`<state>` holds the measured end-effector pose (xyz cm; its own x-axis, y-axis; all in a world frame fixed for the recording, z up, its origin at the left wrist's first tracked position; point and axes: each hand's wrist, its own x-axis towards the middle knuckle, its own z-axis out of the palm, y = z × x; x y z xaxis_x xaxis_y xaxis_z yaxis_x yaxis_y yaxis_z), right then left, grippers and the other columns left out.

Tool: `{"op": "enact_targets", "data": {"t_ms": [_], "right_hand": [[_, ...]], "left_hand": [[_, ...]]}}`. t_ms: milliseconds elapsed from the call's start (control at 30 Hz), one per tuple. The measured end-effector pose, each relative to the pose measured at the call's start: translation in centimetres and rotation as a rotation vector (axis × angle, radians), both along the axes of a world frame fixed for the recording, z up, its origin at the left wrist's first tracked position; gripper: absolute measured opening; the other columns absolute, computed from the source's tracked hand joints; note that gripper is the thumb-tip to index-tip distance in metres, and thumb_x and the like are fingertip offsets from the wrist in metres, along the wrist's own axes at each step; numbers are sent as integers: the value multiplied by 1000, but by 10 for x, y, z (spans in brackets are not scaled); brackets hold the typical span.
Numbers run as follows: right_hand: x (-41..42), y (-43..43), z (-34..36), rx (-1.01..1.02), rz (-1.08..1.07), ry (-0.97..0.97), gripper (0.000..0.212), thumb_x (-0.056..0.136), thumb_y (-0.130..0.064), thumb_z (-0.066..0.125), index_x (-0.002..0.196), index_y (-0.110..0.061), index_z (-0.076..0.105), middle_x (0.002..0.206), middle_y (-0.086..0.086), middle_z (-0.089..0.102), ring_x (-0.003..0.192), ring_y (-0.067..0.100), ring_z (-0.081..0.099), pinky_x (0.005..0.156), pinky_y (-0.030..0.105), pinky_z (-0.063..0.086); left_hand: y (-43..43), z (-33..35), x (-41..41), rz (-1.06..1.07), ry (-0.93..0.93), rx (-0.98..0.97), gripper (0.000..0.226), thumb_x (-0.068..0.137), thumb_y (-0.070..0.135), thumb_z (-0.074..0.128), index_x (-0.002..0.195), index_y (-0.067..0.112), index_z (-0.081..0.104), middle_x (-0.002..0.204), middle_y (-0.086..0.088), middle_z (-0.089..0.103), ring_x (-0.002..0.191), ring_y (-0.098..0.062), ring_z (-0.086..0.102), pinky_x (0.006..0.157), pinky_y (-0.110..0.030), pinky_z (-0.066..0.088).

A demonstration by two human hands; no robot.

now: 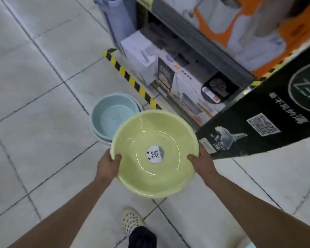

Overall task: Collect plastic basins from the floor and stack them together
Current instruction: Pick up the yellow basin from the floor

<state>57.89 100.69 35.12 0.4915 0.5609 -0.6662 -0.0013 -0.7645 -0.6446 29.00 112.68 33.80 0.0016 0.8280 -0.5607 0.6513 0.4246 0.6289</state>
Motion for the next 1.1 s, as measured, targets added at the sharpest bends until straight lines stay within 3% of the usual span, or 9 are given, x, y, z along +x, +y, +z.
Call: {"op": "enact_targets", "data": {"t_ms": [133,233,300,467,567,667,833,967,1100], "right_hand": [[-37,74,27,-13,59,-21,69,85,-12,59,147,-29,36,128,4,56,107,23,53,88,31,44],[-57,120,36,-18,69,-20,73,72,-23,61,140,-38,42,129,3,58,111,26,57,94,42,51],[-64,146,36,-28,86,-14,73,67,-26,60,136,-45,44,121,1,61,107,26,59,91,49,54],[-67,206,2,-70,170,-3,82,57,-31,66,129,-60,40,112,-12,64,105,23,60,86,50,56],[-79,242,-3,-107,212,13,78,61,-24,69,132,-43,42,116,-7,61,104,19,59,90,50,54],[-88,282,-12,-151,233,28,57,76,-9,67,129,-21,49,113,3,60,101,22,58,86,41,53],[-98,340,-59,-162,101,107,58,76,1,64,129,-20,55,111,7,63,106,31,58,93,49,52],[-103,372,-111,-164,-20,139,62,73,8,60,130,-16,56,119,12,63,105,33,59,87,43,52],[-110,384,-151,-176,-110,148,59,74,11,60,123,-21,60,112,7,65,103,33,59,83,40,54]], "left_hand": [[49,21,-39,74,-35,-11,28,94,21,52,120,15,57,104,-5,67,91,-25,65,71,-33,49],[85,30,-61,112,-28,-33,29,92,22,53,119,12,57,104,-7,67,91,-26,64,70,-33,48],[110,31,-72,120,-6,-48,28,92,23,53,116,9,55,101,-7,65,86,-24,63,65,-32,47],[173,24,-85,178,28,-63,26,93,24,53,112,6,46,96,-7,59,73,-15,57,53,-28,42],[207,9,-90,205,38,-67,26,93,23,54,110,5,46,91,-6,57,71,-16,56,52,-28,41],[241,-6,-95,226,43,-62,26,94,23,54,110,5,45,90,-5,57,70,-16,55,51,-28,39],[283,-45,-99,217,42,4,23,87,12,53,110,7,50,96,-8,61,80,-27,61,62,-34,47],[310,-98,-112,114,27,-34,35,68,15,49,102,22,55,94,-10,61,76,-30,66,56,-46,59],[328,-152,-122,81,49,-50,39,62,14,48,100,22,57,98,-14,60,82,-32,65,58,-35,56]]}}
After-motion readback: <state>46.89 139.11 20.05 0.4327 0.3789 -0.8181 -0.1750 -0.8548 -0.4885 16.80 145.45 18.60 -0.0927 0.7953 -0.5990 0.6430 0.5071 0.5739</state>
